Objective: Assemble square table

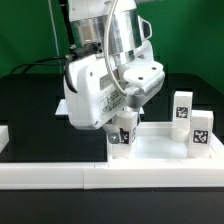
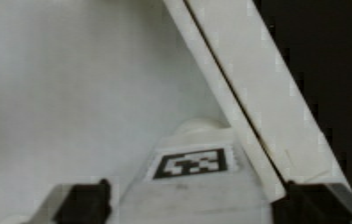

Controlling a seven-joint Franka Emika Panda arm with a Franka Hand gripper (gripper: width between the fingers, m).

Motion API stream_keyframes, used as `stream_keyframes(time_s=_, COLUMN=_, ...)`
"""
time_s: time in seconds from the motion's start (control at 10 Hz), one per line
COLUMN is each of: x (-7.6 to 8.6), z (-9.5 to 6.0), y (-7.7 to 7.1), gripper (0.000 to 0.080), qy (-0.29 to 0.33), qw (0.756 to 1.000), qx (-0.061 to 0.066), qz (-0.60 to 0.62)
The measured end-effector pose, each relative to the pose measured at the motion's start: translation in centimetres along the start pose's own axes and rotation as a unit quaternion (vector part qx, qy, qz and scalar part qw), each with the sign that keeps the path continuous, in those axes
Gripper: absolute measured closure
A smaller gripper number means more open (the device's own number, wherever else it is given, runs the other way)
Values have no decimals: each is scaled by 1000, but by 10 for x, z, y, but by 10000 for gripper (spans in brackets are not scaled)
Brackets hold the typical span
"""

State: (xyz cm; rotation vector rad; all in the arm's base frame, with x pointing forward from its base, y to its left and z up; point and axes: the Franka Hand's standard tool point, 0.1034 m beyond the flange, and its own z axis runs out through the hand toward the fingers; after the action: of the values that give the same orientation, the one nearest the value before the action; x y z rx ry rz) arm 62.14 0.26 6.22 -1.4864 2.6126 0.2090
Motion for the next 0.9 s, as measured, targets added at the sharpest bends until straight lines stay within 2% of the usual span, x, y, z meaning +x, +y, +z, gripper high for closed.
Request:
stream_keyframes(time_s=0.1, x=0, z=0, y=0, gripper=273, qy=0, qw=1000, qx=0, qz=-1)
stream_keyframes(time_s=0.2, x=0, z=0, y=0, gripper=171, qy=0, qw=1000, qx=0, qz=-1)
stream_keyframes(time_s=0.4, x=-1, z=-1, y=0, gripper=156, qy=0, qw=1000, qx=0, qz=-2)
stream_keyframes(time_s=0.5, x=-10, z=-10, y=0, gripper=151, qy=-6, qw=1000, qx=4, qz=-12)
stream_keyframes(time_s=0.8, x=-38, z=-64, y=2, gripper=150, qy=-35, qw=998, qx=29, qz=-33)
stream_keyframes(time_s=0.9, x=-47, z=-76, y=5, gripper=150, qy=-42, qw=998, qx=29, qz=-39)
